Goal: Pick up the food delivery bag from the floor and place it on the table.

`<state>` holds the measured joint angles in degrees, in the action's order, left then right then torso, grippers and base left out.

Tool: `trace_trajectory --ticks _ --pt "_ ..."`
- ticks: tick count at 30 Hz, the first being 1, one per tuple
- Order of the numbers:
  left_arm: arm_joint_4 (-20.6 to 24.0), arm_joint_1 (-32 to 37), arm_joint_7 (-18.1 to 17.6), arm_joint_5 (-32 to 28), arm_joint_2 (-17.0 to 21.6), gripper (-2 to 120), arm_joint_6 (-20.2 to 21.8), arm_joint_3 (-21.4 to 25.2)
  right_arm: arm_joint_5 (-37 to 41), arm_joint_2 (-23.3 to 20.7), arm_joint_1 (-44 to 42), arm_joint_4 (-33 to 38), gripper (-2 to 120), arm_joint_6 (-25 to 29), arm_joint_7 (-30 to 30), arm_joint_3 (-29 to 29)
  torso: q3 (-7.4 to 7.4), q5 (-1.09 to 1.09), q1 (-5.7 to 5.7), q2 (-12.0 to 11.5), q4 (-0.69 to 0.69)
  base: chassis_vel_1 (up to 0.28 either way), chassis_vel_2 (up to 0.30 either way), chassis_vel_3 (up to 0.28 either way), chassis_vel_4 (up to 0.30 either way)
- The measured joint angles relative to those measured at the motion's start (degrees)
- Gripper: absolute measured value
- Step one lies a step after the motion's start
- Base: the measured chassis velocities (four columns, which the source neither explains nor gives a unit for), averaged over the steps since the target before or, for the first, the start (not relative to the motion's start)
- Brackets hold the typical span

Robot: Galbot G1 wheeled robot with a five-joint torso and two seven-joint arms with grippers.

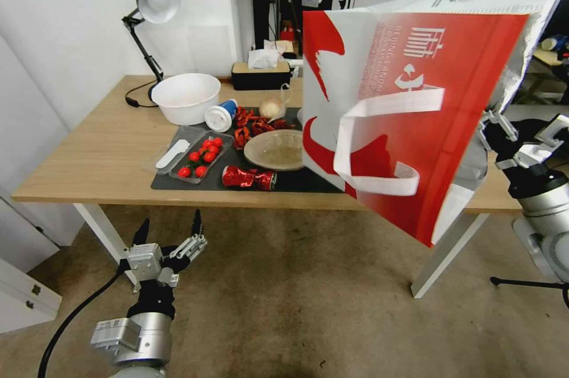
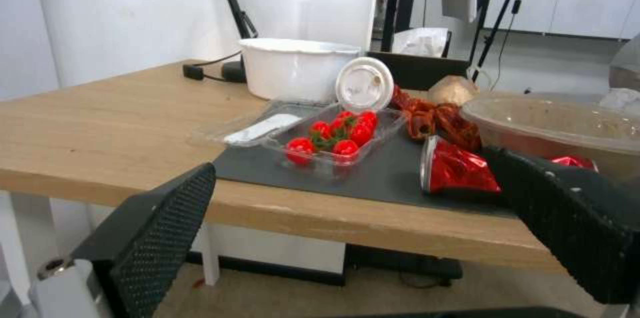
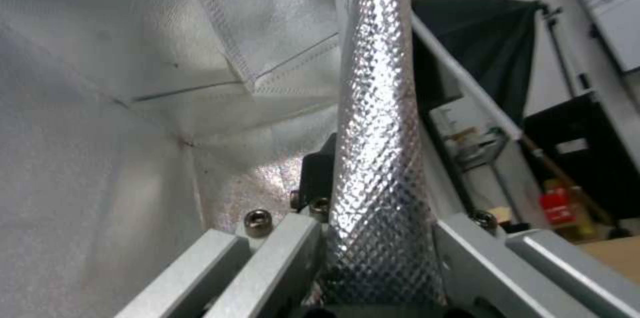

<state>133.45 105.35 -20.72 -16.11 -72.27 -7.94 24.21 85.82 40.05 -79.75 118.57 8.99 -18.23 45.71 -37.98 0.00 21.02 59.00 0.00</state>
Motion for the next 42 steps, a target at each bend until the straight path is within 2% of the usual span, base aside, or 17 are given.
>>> trace_trajectory --ticks 1,2,5,17,22,25,27,30,33,42 --pt "-0.1 0.0 0.0 0.1 0.0 100 0.0 -0.1 -0.4 0.0 0.7 0.5 0 0.6 3.7 -0.3 0.0 0.0 0.0 0.0 0.0 0.0 0.0 0.0 0.0" --pt "-0.1 0.0 0.0 0.1 0.0 100 0.0 -0.1 -0.4 0.0 0.7 0.5 0 0.6 3.7 -0.3 0.0 0.0 0.0 0.0 0.0 0.0 0.0 0.0 0.0" --pt "-0.2 0.0 0.0 0.3 0.0 100 -0.1 -0.2 -1.1 -0.2 1.8 1.2 0 1.0 11.0 -0.7 0.0 0.0 0.0 0.0 0.0 0.0 0.0 0.0 0.0" --pt "-0.4 0.1 -0.1 0.7 -0.3 100 -0.4 -0.3 -4.8 -1.4 3.1 1.9 0 0.5 23.5 -1.1 0.0 0.0 0.0 0.0 0.0 0.0 0.0 0.0 0.0" --pt "-0.4 0.2 -0.1 0.9 -0.3 100 -0.6 -0.3 -7.0 -2.6 3.4 2.4 0 -2.7 29.2 -1.2 0.0 0.01 0.0 0.0 0.0 0.0 0.0 0.0 0.0" --pt "-0.5 0.3 0.0 1.0 -0.4 100 -0.6 -0.3 -6.2 -3.2 3.8 2.8 0 -4.1 31.6 -1.2 0.0 0.0 0.0 0.0 0.0 0.0 0.0 0.0 0.0" --pt "-0.7 0.3 -0.1 1.1 -0.5 100 -0.6 -0.3 -5.0 -3.9 4.3 3.4 0 -6.5 35.8 -1.1 0.0 0.0 0.0 0.0 0.0 0.0 0.0 0.0 0.0" --pt "-0.7 0.3 -0.1 1.1 -0.5 100 -0.6 -0.3 -3.8 -4.1 4.6 3.8 0 -7.8 37.8 -1.0 0.0 0.01 0.0 0.0 0.0 0.0 0.0 0.0 0.0" --pt "-0.9 0.1 0.0 1.2 -0.5 100 -0.6 -0.3 -1.1 -5.2 6.0 4.4 0 -11.0 42.6 -0.8 0.0 0.01 0.0 0.0 0.0 0.0 0.0 0.0 0.0" --pt "-1.1 -0.1 0.0 1.1 -0.4 100 -0.3 -0.2 3.4 -8.5 8.2 5.2 0 -18.4 47.1 0.0 0.0 0.0 0.0 0.0 0.0 0.0 0.0 0.0 0.0"
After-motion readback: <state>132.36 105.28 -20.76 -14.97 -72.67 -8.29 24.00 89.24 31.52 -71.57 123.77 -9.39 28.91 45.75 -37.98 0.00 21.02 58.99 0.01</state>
